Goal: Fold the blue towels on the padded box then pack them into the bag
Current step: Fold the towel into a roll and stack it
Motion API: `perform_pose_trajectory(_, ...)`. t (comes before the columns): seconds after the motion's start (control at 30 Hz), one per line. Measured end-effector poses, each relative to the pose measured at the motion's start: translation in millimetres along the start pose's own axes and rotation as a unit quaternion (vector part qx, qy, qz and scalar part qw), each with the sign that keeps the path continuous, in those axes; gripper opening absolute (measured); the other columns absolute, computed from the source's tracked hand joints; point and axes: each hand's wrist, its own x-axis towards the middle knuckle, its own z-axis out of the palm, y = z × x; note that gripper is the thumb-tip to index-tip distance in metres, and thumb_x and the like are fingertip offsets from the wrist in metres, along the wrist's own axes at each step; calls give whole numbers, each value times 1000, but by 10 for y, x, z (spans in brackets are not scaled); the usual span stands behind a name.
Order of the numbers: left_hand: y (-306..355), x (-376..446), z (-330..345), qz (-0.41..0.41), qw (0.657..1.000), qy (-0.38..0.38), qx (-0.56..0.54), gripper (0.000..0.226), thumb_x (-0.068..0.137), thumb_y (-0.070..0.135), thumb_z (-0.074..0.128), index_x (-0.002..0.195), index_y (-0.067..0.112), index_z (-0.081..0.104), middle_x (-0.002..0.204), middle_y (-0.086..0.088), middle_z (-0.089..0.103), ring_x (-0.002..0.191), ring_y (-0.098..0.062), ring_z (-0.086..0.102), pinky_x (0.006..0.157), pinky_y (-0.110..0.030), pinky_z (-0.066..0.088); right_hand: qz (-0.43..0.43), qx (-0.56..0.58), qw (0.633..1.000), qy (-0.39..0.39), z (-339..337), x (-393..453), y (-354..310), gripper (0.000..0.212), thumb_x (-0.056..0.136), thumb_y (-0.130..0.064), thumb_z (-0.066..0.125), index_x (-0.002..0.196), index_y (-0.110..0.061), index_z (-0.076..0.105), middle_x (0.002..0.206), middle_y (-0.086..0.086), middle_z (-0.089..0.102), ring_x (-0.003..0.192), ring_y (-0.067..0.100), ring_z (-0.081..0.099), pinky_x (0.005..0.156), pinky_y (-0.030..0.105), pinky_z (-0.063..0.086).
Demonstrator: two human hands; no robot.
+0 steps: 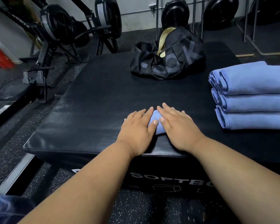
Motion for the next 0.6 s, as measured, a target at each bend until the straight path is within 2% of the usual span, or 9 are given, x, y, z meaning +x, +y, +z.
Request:
perform_pose_trajectory(0.13, -110, -41, -71, -44, 995, 16, -86, 55, 113, 45, 27, 165, 28, 29, 173, 5, 24, 161, -16, 11, 130, -30, 6, 12, 9, 1000, -8, -7, 1, 1, 53, 114, -41, 24, 166, -34, 22, 175, -6, 15, 161, 20, 15, 129, 45, 8)
perform_pose_trajectory(0.27, -226, -96, -114, -78, 989, 30, -123, 55, 114, 41, 28, 166, 24, 26, 174, 3, 21, 162, -18, 8, 131, -36, 6, 16, 20, 1000, -3, -25, -3, -1, 53, 113, -41, 25, 166, -34, 23, 174, -5, 18, 161, 19, 15, 130, 44, 7)
perform_pose_trajectory(0.33, -244, -181, -89, -78, 982, 51, -164, 64, 110, 52, 36, 168, 31, 17, 176, 7, 12, 162, -14, 4, 132, -37, 7, 16, 18, 1000, -7, -45, 0, 16, 53, 114, -40, 25, 166, -34, 23, 174, -4, 20, 161, 20, 15, 130, 44, 8)
perform_pose_trajectory(0.4, -268, -318, -36, -39, 980, 66, -186, 78, 100, 66, 50, 165, 46, 13, 175, 16, -1, 161, -7, 5, 130, -35, 12, 15, 16, 1000, -16, -66, -3, 36, 53, 114, -40, 24, 167, -34, 22, 174, -3, 20, 161, 19, 15, 130, 43, 8)
perform_pose_trajectory(0.47, -281, -426, 32, 3, 988, 67, -140, 83, 93, 67, 61, 162, 54, 17, 174, 20, -4, 160, -10, 14, 128, -37, 21, 15, 16, 1000, -14, -81, -16, 61, 54, 114, -40, 24, 167, -32, 20, 174, -3, 21, 161, 19, 14, 130, 41, 8)
perform_pose_trajectory(0.53, -283, -439, 71, 11, 993, 71, -89, 80, 94, 64, 62, 160, 56, 18, 174, 21, -3, 160, -20, 21, 126, -43, 30, 15, 16, 1000, -6, -97, -40, 74, 55, 114, -41, 24, 168, -30, 18, 174, -2, 22, 161, 19, 15, 130, 40, 9)
perform_pose_trajectory(0.6, -259, -399, 47, 4, 995, 69, -78, 77, 96, 60, 60, 161, 54, 18, 174, 21, -1, 157, -20, 28, 123, -40, 35, 15, 18, 1000, 1, -115, -72, 75, 58, 113, -46, 25, 168, -33, 15, 175, 1, 18, 160, 22, 17, 130, 42, 9)
